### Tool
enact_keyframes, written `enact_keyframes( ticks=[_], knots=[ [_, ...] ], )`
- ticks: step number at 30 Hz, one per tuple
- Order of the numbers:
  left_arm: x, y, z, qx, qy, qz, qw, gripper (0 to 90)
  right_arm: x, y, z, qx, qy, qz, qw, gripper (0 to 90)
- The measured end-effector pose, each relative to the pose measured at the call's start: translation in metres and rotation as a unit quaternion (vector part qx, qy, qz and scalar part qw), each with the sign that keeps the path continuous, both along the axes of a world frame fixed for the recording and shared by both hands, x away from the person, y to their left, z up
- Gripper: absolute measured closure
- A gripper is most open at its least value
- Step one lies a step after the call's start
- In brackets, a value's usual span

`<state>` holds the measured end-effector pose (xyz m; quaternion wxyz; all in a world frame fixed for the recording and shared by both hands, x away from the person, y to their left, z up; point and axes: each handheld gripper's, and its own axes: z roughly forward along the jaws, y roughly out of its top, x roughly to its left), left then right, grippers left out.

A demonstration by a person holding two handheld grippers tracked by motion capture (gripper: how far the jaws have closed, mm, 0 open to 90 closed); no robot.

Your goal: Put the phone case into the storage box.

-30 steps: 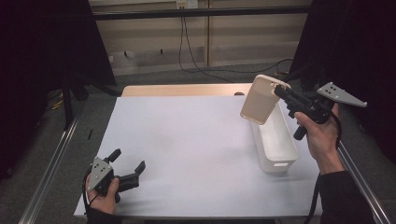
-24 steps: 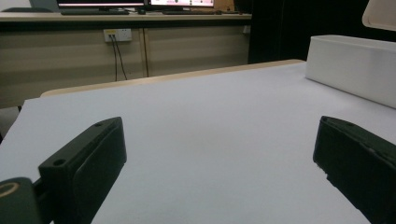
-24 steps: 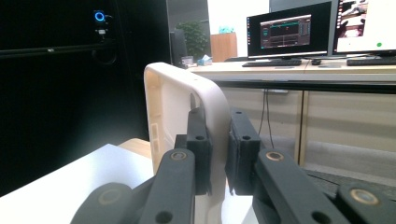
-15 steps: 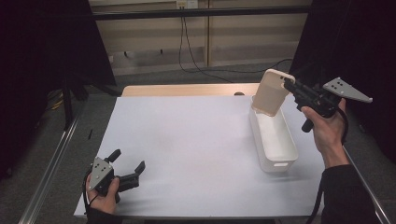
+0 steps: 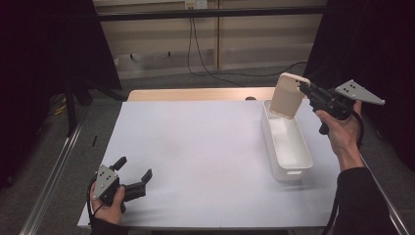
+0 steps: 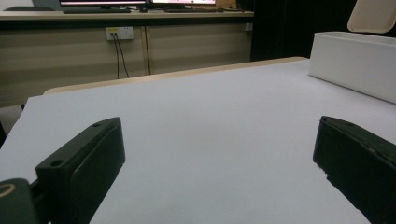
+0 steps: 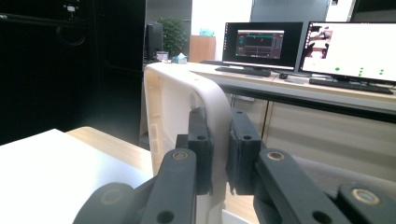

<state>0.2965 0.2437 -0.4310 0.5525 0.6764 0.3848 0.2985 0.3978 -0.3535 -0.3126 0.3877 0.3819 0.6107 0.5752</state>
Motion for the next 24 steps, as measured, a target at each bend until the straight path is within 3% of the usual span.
enact_keyframes(
  ticks=[4,24],
  knots=[
    [0.001,-0.001,0.000,-0.005,0.001,-0.004,1.0000,2.0,0.006,0.002,-0.005,-0.002,0.006,0.013,0.9999,81.4],
    [0.002,0.001,-0.002,-0.007,0.002,-0.012,0.9999,2.1,0.041,-0.004,-0.041,0.005,0.046,-0.007,0.9989,81.5]
  ],
)
